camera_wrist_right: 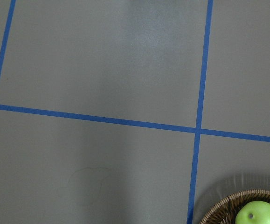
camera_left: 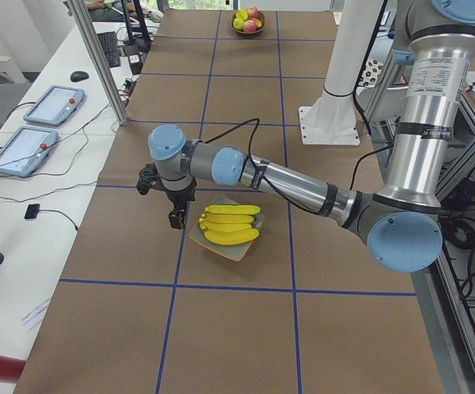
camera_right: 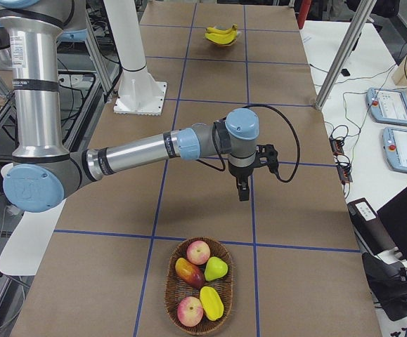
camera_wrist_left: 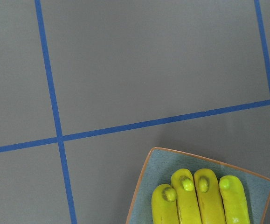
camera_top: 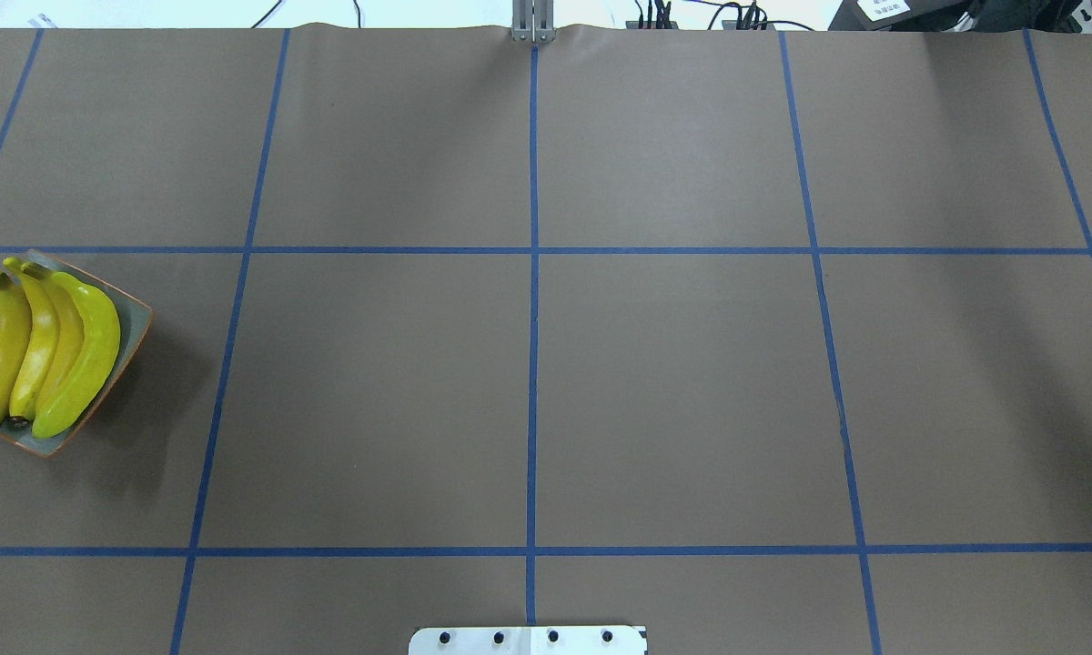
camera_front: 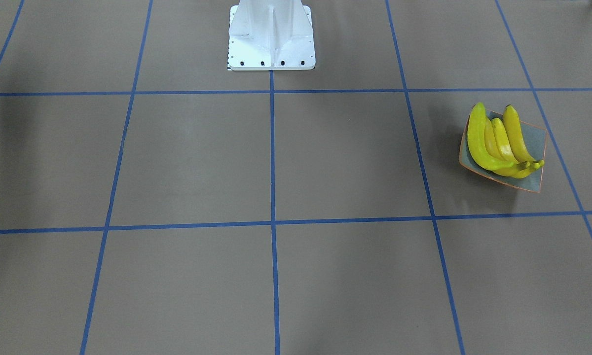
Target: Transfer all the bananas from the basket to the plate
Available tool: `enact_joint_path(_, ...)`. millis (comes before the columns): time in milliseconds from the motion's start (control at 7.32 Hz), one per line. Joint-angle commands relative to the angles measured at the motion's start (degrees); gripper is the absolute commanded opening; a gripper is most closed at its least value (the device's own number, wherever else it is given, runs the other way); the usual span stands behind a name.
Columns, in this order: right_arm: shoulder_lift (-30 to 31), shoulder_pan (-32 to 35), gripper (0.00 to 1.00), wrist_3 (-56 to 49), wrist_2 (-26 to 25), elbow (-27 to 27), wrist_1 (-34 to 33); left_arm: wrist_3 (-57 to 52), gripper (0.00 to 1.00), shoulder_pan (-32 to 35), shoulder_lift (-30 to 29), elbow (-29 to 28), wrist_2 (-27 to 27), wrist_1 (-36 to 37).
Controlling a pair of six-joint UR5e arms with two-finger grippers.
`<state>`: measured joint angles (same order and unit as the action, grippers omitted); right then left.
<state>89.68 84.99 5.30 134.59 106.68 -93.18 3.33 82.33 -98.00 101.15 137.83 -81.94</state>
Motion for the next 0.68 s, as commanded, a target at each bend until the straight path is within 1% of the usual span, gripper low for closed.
enact_joint_path(0, -0.3, -0.9, 1.0, 0.1, 0.1, 0.4, 0.3, 0.3, 1.0, -0.2, 0.7, -0.1, 0.2, -0.7)
enact_joint_path(137, -0.6, -0.9, 1.0, 0.0, 0.1, 0.2, 0.5, 0.4, 1.0, -0.3, 0.7, -0.5, 0.1, -0.7)
enact_joint_path(410, -1.3, -1.3, 1.0, -0.2, 0.4, -0.2, 0.5, 0.5, 1.0, -0.2, 2.5, 1.3, -0.2, -0.2)
enact_joint_path(546, -2.2, -2.6, 1.0, -0.2, 0.2, -0.9, 0.5, 2.0, 1.0, 0.0, 3.1, 1.9, -0.6, -0.6)
